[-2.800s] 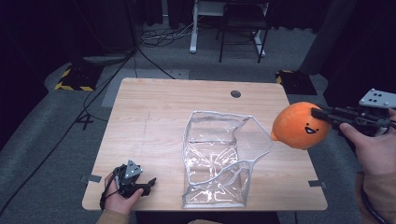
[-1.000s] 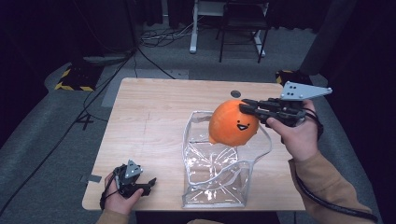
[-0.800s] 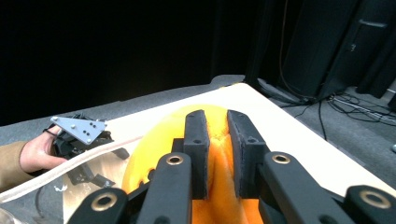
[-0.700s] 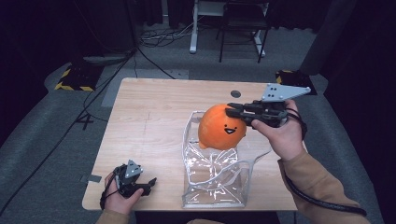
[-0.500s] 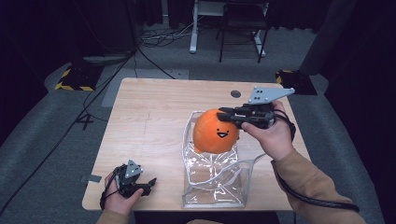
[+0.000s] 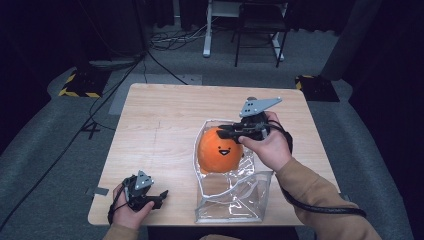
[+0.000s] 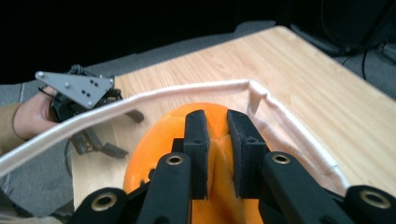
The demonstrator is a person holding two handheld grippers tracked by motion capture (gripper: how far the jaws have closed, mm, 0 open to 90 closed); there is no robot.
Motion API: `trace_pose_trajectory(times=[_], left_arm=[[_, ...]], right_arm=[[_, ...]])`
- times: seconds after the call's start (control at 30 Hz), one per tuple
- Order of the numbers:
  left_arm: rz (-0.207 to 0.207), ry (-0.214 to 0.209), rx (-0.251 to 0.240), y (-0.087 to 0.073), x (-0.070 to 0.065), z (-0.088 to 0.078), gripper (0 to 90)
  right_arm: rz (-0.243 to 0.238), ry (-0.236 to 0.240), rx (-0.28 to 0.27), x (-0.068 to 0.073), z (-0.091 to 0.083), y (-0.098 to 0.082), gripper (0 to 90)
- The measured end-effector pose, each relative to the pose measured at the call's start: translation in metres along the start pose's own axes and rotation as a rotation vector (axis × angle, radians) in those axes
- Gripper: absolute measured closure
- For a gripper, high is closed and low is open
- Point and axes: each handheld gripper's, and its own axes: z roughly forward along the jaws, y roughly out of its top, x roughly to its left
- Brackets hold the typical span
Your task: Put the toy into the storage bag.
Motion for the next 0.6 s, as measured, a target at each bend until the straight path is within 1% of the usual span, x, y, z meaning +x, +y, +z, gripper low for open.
trace_pose_trajectory(times=[0.03, 0.1, 0.2, 0.23, 0.47, 0.6], left_arm=[[0.009, -0.002, 0.004, 0.001, 0.001, 0.000, 17.5], [0.003, -0.006, 0.003, 0.002, 0.001, 0.001, 17.2], [0.010, -0.005, 0.004, 0.003, 0.001, 0.003, 16.8], [0.005, -0.005, 0.002, 0.004, 0.001, 0.004, 16.6], [0.008, -0.005, 0.004, 0.004, 0.001, 0.004, 16.4], [0.008, -0.005, 0.005, 0.004, 0.001, 0.004, 16.4]], right_arm=[[0.004, 0.000, 0.008, 0.000, 0.002, -0.001, 78.9], [0.007, 0.003, 0.027, 0.000, 0.007, -0.003, 78.9], [0.015, 0.007, 0.062, -0.001, 0.013, -0.005, 78.8], [0.013, 0.009, 0.074, -0.001, 0.015, -0.006, 78.8], [0.007, 0.014, 0.165, -0.001, 0.028, -0.009, 78.6], [0.006, 0.020, 0.201, -0.003, 0.035, -0.011, 78.3]])
